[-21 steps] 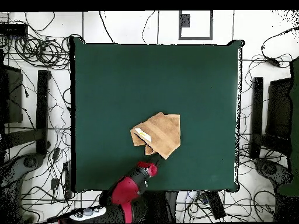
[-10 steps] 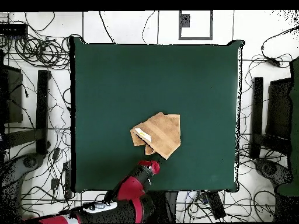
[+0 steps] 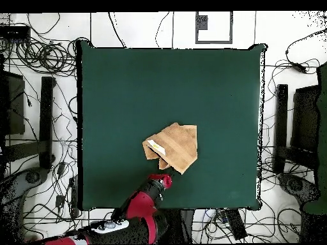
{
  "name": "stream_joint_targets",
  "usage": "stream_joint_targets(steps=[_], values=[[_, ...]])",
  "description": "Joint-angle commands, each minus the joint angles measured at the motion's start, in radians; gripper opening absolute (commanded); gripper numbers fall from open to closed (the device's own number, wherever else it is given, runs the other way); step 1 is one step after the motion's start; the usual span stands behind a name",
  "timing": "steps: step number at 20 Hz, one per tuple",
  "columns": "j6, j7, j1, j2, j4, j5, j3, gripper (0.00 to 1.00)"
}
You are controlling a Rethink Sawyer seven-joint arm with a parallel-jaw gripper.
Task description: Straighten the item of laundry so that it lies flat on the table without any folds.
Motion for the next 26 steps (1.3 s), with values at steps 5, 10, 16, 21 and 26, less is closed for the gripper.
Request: stream_joint_targets(steps=[5,10,16,21,26], values=[[-0.055,0.214,-0.048,0.01,-0.083,-0.067,0.15,1.0],[-0.107,0.213,-0.145,0.02,-0.127,-0.189,0.15,1.0],[-0.194,0.219,-0.213,0.07,-0.169,-0.228,0.177,1.0],[-0.263,0.198,-0.245,0.112,-0.195,-0.23,0.188,1.0],[-0.251,0.218,-0.251,0.061,-0.171,-0.178,0.216,1.0]])
